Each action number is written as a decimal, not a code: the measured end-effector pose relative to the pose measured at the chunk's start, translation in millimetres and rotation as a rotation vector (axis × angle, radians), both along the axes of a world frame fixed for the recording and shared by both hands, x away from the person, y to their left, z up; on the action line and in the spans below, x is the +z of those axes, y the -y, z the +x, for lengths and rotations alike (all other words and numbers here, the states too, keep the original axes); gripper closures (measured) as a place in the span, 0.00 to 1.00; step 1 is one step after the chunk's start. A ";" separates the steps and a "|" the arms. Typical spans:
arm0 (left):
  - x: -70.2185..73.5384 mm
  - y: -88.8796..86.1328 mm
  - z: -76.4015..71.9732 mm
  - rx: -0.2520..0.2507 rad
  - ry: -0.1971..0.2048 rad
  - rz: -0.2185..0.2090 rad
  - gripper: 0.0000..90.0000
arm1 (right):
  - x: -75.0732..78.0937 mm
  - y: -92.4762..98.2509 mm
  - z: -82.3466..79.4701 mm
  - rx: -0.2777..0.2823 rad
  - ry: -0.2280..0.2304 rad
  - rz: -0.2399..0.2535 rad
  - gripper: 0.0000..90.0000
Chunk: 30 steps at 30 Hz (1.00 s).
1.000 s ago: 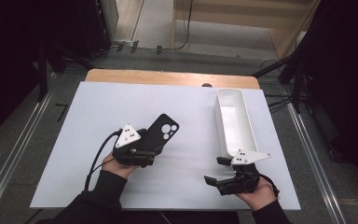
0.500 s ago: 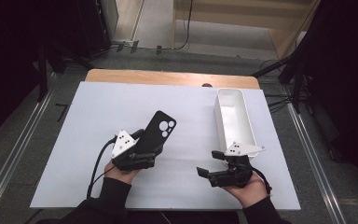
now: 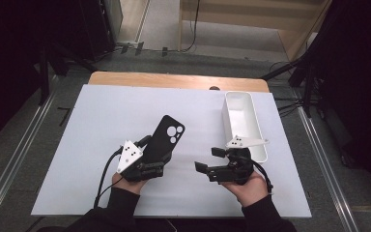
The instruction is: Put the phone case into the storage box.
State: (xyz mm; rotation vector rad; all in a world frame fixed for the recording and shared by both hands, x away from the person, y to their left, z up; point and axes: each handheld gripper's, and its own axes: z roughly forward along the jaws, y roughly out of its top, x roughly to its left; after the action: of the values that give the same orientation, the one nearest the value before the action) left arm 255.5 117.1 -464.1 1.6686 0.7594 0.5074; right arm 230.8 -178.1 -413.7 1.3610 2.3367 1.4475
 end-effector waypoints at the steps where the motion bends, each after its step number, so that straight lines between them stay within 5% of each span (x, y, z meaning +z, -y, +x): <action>1: -0.4 0.8 -0.4 0.000 -0.002 -0.004 0.15 | 1.1 -0.7 1.5 -0.001 0.001 0.001 0.16; 12: -4.2 8.3 -4.9 -0.002 0.036 -0.029 0.15 | 11.7 -4.0 15.9 -0.034 -0.024 0.046 0.19; 30: -9.8 17.9 -4.7 -0.017 0.041 -0.057 0.15 | 13.6 -17.6 39.8 -0.021 -0.080 0.083 0.24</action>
State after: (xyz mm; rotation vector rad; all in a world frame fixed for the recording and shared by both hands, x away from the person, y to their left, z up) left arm 250.8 99.2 -473.9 1.6065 0.7223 0.5021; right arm 270.6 -160.5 -400.1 1.4859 2.3261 1.5275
